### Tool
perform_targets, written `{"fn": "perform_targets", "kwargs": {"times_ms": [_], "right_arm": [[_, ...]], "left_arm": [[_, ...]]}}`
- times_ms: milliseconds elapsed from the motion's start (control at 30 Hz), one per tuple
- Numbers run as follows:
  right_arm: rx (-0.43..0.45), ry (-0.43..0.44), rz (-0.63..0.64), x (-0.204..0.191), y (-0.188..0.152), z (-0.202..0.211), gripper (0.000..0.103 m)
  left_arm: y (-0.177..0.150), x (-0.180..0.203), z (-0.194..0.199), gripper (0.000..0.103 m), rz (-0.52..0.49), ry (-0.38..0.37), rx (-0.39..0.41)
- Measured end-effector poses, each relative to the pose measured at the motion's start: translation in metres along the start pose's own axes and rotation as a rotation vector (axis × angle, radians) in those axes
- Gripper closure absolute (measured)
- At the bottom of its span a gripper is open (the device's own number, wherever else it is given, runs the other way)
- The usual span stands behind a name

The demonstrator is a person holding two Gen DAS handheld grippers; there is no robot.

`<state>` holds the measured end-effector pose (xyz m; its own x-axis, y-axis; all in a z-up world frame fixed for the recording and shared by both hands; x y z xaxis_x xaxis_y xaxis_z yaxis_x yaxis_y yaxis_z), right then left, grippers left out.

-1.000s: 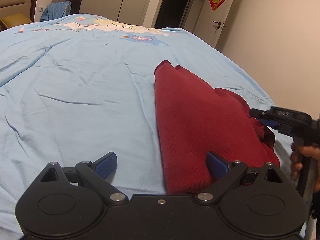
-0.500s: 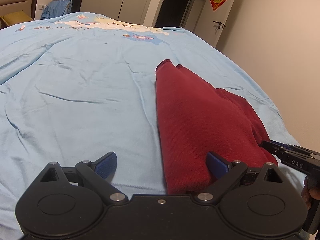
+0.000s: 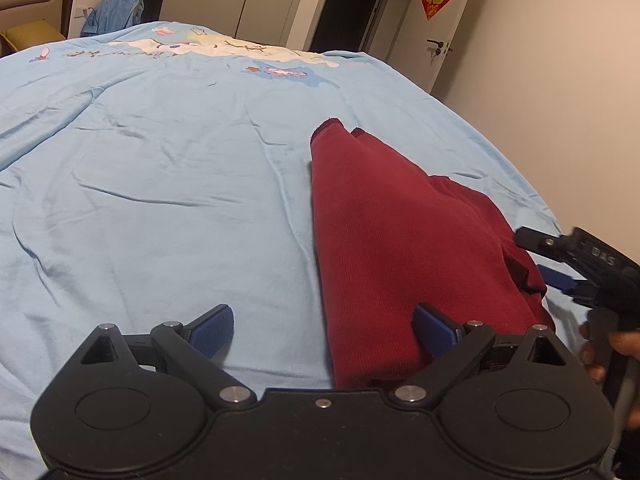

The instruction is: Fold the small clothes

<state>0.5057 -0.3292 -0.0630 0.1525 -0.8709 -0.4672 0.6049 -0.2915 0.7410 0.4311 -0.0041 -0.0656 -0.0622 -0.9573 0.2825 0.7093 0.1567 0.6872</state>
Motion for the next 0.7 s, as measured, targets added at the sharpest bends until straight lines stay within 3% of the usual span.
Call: {"fn": "perform_targets", "kwargs": {"times_ms": [167, 367, 567, 700], "right_arm": [[0.001, -0.007, -0.049, 0.009, -0.007, -0.024, 0.006], [0.047, -0.003, -0.027, 0.01, -0.018, -0.023, 0.007], [0.069, 0.006, -0.009, 0.006, -0.023, -0.019, 0.018], [0.078, 0.046, -0.026, 0.008, -0.026, -0.018, 0.028]], "left_arm": [[0.01, -0.007, 0.005, 0.005, 0.007, -0.031, 0.004], [0.035, -0.006, -0.01, 0.002, 0.041, -0.152, -0.029], [0.051, -0.006, -0.045, 0.004, 0.055, -0.136, -0.111], [0.053, -0.002, -0.052, 0.006, 0.05, -0.141, -0.121]]}}
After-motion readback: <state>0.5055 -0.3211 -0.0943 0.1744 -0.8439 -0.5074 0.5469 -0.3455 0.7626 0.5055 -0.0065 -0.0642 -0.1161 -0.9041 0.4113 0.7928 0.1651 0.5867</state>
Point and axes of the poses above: each gripper's, at about its wrist camera, not at the fingertips, and z roughly against the way its jaws point, x to its right, y to its top, the point moved 5 cm from there along -z, roughly the way its jaws point, and after that the axes turned 6 degrees about -x, right-handed, at the moved point
